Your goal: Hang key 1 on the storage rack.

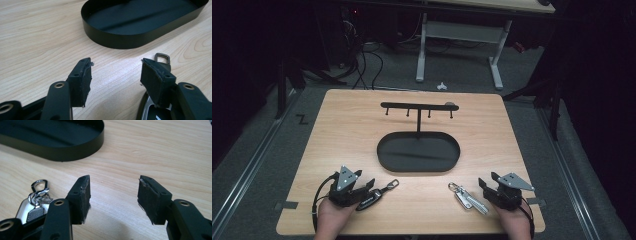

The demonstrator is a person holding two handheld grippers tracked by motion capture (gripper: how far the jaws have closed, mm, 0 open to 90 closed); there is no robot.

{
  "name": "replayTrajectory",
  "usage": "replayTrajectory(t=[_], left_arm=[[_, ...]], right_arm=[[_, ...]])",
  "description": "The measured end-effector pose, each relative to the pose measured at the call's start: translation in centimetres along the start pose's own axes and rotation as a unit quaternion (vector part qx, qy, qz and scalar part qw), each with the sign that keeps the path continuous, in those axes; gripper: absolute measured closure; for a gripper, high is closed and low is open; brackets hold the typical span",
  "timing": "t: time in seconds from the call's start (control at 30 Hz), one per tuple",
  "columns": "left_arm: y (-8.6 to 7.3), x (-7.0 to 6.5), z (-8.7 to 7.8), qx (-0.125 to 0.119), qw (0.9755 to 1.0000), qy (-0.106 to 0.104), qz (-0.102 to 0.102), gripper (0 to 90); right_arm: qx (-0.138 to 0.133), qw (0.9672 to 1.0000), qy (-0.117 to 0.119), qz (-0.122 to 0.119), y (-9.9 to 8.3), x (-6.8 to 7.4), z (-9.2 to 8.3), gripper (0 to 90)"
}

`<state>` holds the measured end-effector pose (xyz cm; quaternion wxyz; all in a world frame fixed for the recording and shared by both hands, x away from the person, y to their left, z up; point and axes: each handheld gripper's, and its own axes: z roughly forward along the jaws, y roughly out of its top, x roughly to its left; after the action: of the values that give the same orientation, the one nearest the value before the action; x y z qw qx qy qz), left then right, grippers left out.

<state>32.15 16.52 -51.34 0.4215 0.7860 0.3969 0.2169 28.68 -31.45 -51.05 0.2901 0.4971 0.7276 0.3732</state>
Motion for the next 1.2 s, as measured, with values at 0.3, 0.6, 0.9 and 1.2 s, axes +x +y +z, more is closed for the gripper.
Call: replayTrajectory(t=[0.3,0.6,0.9,1.2], left_arm=[[0.0,0.8,-0.6,-0.004,0.9999,-0.011,0.0,59.3],[-0.5,1.1,-0.3,0.045,0.9987,-0.022,0.01,85.5],[-0.9,-0.8,0.7,0.094,0.9917,-0.07,0.053,90.0],[-0.4,-4.1,1.4,0.101,0.9823,-0.123,0.099,90.0]], right_arm=[[0.002,1.0,0.009,-0.001,-0.1,0.1,-0.2,46.6],[0.01,0.9993,0.032,0.015,0.0,-0.1,0.0,51.6],[0.009,0.999,0.04,0.021,0.2,-0.1,-0.1,55.4],[0.012,0.9985,0.043,0.032,0.1,-0.6,-0.3,54.7]])
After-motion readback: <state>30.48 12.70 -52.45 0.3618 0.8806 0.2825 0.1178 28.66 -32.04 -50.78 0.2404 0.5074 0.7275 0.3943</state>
